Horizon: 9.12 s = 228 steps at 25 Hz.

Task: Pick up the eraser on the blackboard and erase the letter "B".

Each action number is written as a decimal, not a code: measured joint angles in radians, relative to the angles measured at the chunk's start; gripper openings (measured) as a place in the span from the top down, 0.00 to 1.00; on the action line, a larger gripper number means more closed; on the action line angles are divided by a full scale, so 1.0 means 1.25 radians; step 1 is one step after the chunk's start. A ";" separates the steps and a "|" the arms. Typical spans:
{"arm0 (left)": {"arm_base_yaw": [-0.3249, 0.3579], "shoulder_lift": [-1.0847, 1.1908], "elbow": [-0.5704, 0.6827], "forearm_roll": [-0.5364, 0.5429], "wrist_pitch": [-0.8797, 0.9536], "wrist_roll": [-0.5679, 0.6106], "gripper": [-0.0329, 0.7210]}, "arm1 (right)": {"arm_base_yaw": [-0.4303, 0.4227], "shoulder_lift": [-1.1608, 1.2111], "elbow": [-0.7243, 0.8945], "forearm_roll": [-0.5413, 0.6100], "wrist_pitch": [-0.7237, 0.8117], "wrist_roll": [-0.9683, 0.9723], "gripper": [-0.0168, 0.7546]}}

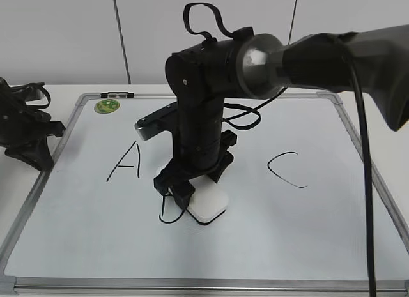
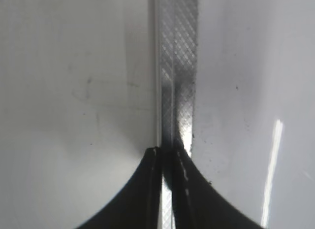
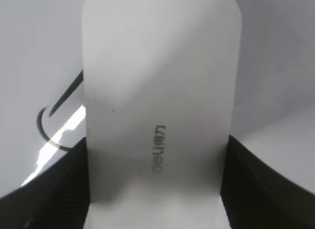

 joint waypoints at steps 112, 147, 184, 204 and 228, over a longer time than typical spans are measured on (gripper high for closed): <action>0.000 0.000 0.000 0.001 0.002 0.000 0.94 | -0.523 -0.327 0.249 0.040 -0.026 0.009 0.28; 0.000 0.000 0.000 0.001 0.004 0.000 0.94 | -0.545 -0.225 0.332 0.042 -0.215 -0.002 0.28; 0.000 0.000 -0.144 0.021 0.121 0.001 0.52 | -0.545 -0.249 0.121 0.073 0.001 -0.001 0.17; -0.003 -0.314 -0.295 0.023 0.256 -0.057 0.48 | -0.545 -0.562 0.113 0.085 0.110 -0.042 0.21; -0.075 -0.942 0.140 0.050 0.274 -0.067 0.48 | -0.545 -1.060 0.502 0.145 0.125 -0.064 0.21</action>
